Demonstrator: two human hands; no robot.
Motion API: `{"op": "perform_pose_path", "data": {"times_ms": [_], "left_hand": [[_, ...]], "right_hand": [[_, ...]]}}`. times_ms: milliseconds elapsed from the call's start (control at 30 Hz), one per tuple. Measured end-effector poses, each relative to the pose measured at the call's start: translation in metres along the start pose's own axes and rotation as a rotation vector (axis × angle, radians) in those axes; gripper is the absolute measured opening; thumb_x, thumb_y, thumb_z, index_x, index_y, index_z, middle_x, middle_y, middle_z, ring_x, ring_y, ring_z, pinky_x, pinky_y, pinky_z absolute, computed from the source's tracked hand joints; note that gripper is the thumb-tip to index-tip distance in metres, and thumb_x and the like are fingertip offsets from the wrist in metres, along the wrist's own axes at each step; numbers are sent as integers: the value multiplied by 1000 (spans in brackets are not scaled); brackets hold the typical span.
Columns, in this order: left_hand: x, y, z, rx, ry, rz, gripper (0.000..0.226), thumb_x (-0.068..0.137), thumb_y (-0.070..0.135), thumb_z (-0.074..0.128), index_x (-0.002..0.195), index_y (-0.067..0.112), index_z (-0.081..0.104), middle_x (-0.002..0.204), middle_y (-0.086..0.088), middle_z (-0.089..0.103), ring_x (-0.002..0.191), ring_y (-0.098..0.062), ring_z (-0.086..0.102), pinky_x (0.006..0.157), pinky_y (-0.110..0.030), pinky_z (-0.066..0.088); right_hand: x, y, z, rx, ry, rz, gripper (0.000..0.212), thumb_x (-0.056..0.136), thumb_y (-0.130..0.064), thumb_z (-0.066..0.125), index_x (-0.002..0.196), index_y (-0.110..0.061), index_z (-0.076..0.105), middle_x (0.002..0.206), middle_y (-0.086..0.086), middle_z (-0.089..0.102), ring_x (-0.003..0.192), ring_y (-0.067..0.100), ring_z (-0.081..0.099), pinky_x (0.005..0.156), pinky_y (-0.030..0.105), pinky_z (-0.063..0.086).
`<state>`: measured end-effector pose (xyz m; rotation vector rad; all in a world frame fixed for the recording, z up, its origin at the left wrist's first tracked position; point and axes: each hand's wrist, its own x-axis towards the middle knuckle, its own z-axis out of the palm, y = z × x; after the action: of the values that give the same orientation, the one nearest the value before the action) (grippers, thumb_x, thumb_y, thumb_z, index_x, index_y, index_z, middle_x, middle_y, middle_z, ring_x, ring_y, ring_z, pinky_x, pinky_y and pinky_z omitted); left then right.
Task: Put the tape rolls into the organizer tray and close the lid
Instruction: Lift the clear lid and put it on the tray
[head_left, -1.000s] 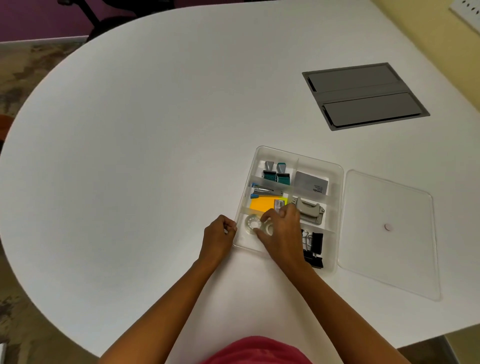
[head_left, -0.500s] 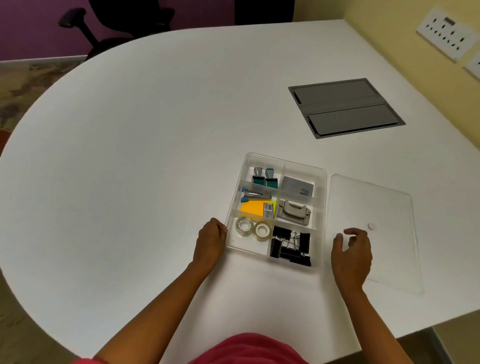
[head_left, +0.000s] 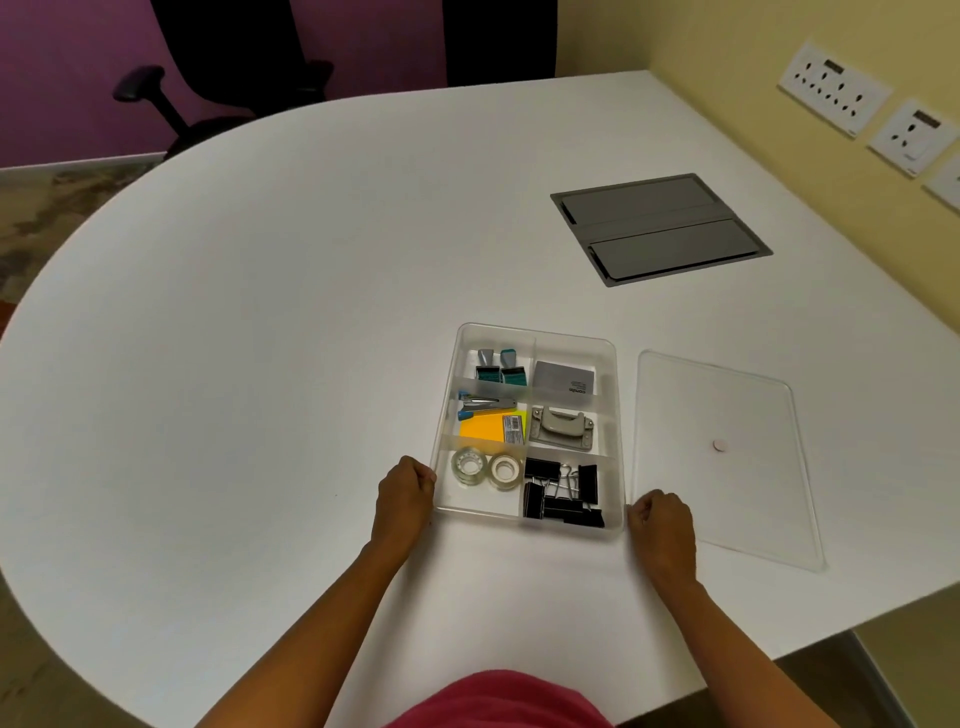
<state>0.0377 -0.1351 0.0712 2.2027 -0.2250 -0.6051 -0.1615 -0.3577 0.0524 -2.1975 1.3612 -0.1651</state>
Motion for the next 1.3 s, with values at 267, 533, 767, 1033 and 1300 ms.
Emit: {"op": "perform_pose_path", "data": {"times_ms": [267, 533, 767, 1033, 1300], "left_hand": [[-1, 0, -1, 11, -4, -3, 9, 93, 9, 48, 87, 6, 53, 89, -20, 64, 79, -37, 64, 68, -47, 58], [-1, 1, -1, 29, -14, 1, 10, 94, 10, 48, 91, 2, 54, 93, -21, 63, 81, -36, 65, 71, -47, 58], [-1, 1, -2, 30, -33, -2, 8, 93, 8, 47, 86, 8, 50, 87, -14, 59, 74, -34, 64, 63, -42, 59], [-1, 1, -3, 22, -46, -11, 9, 94, 9, 47, 85, 8, 49, 88, -14, 59, 71, -32, 63, 60, -38, 58], [0, 1, -1, 45, -44, 16, 8, 93, 4, 44, 87, 5, 49, 89, -22, 60, 66, -32, 62, 61, -36, 57]], "right_hand": [[5, -21, -21, -316, -21, -107, 40, 77, 7, 55, 56, -12, 28, 62, 9, 41, 55, 20, 39, 50, 27, 25], [1, -48, -63, -456, 190, -194, 17, 84, 16, 50, 79, 1, 56, 78, 21, 61, 65, 30, 55, 54, 30, 34], [-7, -73, -100, -489, 600, -323, 34, 59, 32, 62, 74, 2, 59, 66, 19, 56, 54, 29, 48, 43, 29, 34], [-2, -109, -127, -425, 793, -536, 11, 77, 12, 69, 82, 2, 68, 73, 16, 65, 59, 28, 58, 48, 29, 44], [-23, -148, -158, 65, 1081, -691, 7, 87, 0, 63, 85, 2, 69, 77, 18, 65, 67, 24, 61, 60, 20, 44]]}}
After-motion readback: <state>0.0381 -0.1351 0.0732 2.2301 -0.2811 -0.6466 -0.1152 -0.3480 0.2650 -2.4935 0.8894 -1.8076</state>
